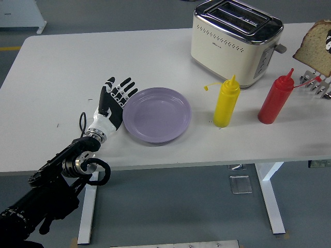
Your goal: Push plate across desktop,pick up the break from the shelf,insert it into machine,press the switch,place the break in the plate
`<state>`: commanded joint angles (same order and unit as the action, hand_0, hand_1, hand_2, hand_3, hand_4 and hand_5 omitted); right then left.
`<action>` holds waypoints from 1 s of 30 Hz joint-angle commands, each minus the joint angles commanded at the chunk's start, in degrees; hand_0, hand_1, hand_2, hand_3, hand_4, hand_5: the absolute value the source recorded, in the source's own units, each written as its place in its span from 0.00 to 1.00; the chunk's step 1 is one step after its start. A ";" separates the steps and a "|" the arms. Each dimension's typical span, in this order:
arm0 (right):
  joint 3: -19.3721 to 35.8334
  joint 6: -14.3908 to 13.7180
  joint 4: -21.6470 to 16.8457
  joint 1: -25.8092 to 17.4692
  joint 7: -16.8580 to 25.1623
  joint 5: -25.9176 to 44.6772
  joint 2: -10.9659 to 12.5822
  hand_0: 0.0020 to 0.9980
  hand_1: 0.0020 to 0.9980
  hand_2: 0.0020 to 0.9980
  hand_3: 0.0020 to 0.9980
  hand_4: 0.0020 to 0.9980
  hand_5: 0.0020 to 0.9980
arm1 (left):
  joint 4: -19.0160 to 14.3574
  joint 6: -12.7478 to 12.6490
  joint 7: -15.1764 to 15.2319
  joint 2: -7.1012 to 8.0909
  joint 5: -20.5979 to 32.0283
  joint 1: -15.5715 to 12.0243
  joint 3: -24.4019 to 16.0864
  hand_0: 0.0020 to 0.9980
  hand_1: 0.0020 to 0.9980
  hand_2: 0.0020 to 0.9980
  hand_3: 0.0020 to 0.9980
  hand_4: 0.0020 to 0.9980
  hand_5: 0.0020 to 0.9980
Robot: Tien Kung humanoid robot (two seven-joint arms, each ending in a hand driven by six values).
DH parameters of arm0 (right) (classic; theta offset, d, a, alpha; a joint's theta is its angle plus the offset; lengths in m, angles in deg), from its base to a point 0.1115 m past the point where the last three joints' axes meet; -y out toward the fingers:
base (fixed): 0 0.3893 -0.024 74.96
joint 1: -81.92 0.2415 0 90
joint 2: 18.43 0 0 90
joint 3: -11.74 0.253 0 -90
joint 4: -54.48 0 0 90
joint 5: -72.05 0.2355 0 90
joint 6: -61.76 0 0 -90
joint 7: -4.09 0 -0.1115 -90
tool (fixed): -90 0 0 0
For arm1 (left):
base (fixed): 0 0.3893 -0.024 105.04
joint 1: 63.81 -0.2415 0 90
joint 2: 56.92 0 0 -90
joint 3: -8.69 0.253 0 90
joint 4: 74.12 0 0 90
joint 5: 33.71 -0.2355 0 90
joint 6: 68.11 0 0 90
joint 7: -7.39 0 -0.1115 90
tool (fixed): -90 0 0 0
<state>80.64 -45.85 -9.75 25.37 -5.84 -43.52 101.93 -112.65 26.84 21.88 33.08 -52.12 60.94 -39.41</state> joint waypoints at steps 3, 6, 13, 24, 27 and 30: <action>0.22 -0.86 -2.13 0.98 -0.19 0.46 0.16 0.33 0.37 0.41 0.48 0.21 0.07 | -2.89 -1.36 0.32 0.00 -1.47 -1.11 -2.10 0.89 0.89 0.87 0.80 0.60 1.00; 0.30 -2.04 -4.45 2.46 -0.31 0.70 0.39 0.33 0.37 0.41 0.48 0.21 0.07 | -6.57 -4.01 1.06 0.00 -3.25 -3.14 -5.52 0.89 0.89 0.87 0.80 0.60 1.00; -0.62 -3.77 -7.21 7.43 -0.88 1.35 0.02 0.32 0.36 0.41 0.47 0.20 0.07 | -15.76 -7.94 1.90 0.00 -6.46 -8.52 -14.42 0.88 0.88 0.87 0.80 0.60 1.00; -6.02 -4.43 -3.66 17.73 -1.56 5.22 -4.69 0.31 0.35 0.40 0.47 0.19 0.06 | -31.19 -9.06 1.20 0.56 -3.33 -17.30 -27.98 0.88 0.87 0.86 0.80 0.60 1.00; -8.24 -4.42 -0.86 20.74 -1.51 6.64 -6.85 0.30 0.35 0.40 0.47 0.19 0.05 | -35.43 -8.95 0.87 1.62 -2.31 -19.75 -31.88 0.87 0.87 0.86 0.80 0.60 1.00; -10.29 -4.49 1.95 22.95 -1.38 7.95 -8.87 0.30 0.35 0.40 0.47 0.19 0.05 | -39.12 -8.74 0.41 2.49 -1.90 -21.87 -35.42 0.87 0.87 0.86 0.80 0.60 1.00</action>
<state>70.35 -50.34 -7.80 48.32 -7.22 -35.57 93.06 -151.77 18.09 22.30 35.57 -54.02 39.08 -74.83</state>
